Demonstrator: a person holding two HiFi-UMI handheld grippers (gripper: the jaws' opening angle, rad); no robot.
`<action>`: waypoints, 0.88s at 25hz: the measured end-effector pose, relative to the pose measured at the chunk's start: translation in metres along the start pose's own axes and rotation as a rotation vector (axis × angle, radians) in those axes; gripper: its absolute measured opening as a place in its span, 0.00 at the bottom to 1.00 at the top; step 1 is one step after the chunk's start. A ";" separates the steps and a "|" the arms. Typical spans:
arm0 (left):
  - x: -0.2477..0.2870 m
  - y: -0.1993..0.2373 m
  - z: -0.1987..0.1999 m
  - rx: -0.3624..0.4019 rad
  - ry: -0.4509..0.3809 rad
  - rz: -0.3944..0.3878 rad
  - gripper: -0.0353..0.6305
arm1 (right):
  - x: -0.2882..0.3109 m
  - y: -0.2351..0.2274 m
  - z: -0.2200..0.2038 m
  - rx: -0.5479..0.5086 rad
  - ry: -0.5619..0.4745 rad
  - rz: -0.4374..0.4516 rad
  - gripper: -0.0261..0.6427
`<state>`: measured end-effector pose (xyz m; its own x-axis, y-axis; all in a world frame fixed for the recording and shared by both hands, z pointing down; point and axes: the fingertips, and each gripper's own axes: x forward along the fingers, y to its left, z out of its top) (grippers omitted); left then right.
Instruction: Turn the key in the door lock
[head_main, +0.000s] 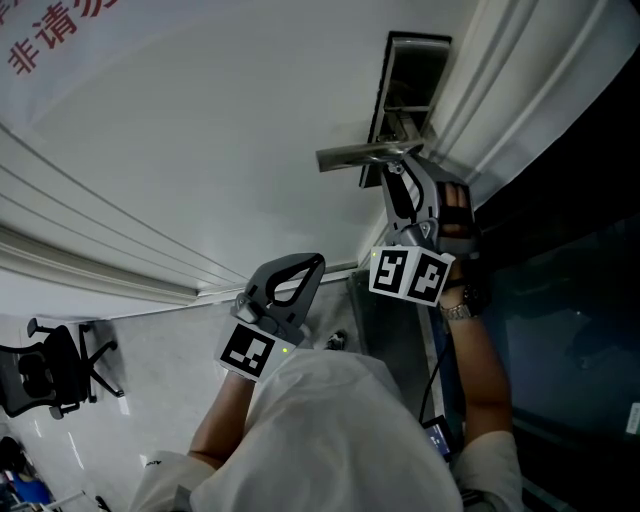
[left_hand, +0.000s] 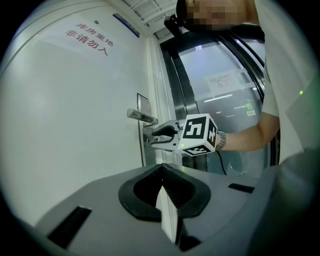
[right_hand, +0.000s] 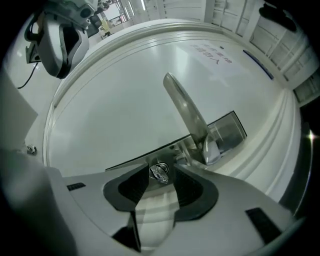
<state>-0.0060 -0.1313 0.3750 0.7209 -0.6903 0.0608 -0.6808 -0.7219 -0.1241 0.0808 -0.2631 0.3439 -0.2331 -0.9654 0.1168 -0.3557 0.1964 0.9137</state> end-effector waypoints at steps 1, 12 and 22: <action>0.000 0.001 0.000 0.000 0.000 0.001 0.06 | 0.001 0.001 0.000 0.005 0.000 0.006 0.27; 0.005 0.007 -0.001 0.002 0.002 0.001 0.06 | 0.006 -0.002 -0.002 0.168 0.000 -0.011 0.07; 0.007 0.010 -0.007 -0.016 0.019 -0.002 0.06 | 0.007 -0.013 -0.005 0.809 -0.078 0.021 0.07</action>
<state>-0.0083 -0.1437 0.3814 0.7201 -0.6892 0.0798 -0.6811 -0.7241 -0.1082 0.0879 -0.2734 0.3349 -0.2989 -0.9513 0.0755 -0.8876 0.3062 0.3440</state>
